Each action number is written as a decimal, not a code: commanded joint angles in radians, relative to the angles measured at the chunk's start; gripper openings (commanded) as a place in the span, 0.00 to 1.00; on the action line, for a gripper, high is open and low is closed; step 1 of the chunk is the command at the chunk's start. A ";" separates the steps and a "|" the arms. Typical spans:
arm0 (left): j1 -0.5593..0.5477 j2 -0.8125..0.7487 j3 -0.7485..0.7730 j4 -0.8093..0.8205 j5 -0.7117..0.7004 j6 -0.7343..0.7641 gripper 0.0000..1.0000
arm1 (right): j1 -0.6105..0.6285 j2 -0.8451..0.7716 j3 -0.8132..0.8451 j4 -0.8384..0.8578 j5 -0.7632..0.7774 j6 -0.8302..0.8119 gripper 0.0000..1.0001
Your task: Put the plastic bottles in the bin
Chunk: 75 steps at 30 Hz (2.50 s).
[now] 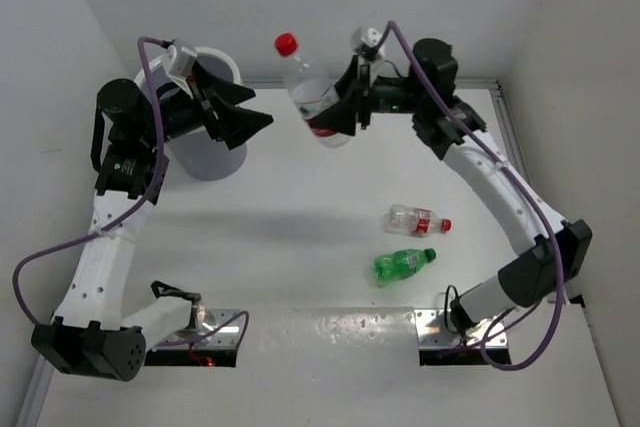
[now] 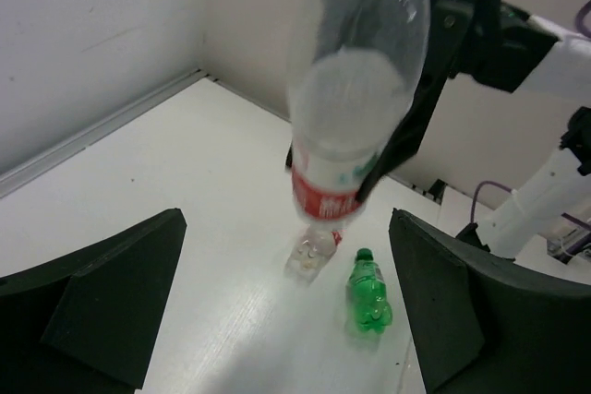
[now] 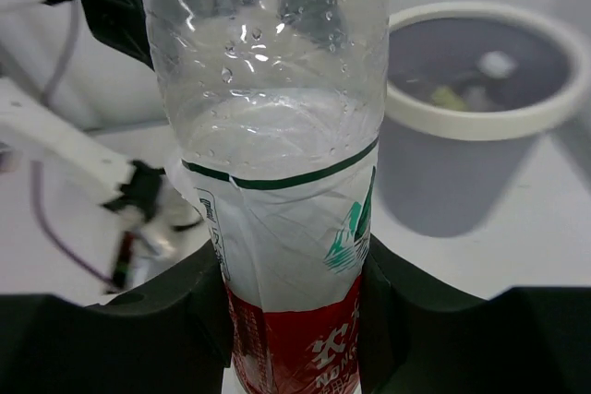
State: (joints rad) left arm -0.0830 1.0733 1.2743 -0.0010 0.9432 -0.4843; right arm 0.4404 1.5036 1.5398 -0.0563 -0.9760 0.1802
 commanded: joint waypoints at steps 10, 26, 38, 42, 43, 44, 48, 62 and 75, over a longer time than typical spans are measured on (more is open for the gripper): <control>-0.067 0.019 0.115 0.171 0.013 -0.122 1.00 | 0.239 0.159 0.125 0.142 -0.012 0.286 0.12; -0.018 0.037 0.105 0.180 -0.046 -0.143 0.04 | 0.229 0.101 0.069 0.084 0.065 0.220 0.71; 0.124 0.230 0.499 -0.281 -0.634 0.381 0.00 | -0.253 0.052 0.072 -0.012 -0.038 0.302 1.00; 0.157 0.286 0.435 -0.199 -0.843 0.512 0.00 | -0.304 -0.037 -0.023 -0.356 0.101 -0.074 1.00; 0.157 0.298 0.422 -0.186 -0.854 0.512 0.00 | -0.324 -0.046 -0.041 -0.410 0.124 -0.208 1.00; 0.167 0.327 0.413 -0.186 -0.854 0.512 0.00 | -0.328 -0.066 -0.093 -0.442 0.143 -0.243 1.00; 0.167 0.392 0.386 -0.146 -0.874 0.501 0.13 | -0.338 -0.080 -0.165 -0.536 0.336 -0.458 1.00; 0.158 0.337 0.525 -0.255 -0.928 0.515 1.00 | -0.223 0.038 -0.411 -0.705 0.721 -0.956 1.00; 0.158 0.110 0.369 -0.287 -0.821 0.500 1.00 | -0.206 0.133 -0.595 -0.626 0.767 -1.151 1.00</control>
State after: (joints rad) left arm 0.0784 1.1820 1.6897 -0.2726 0.0925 0.0353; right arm 0.2302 1.6146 0.9806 -0.7326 -0.2348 -0.9115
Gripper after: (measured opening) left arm 0.997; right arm 0.996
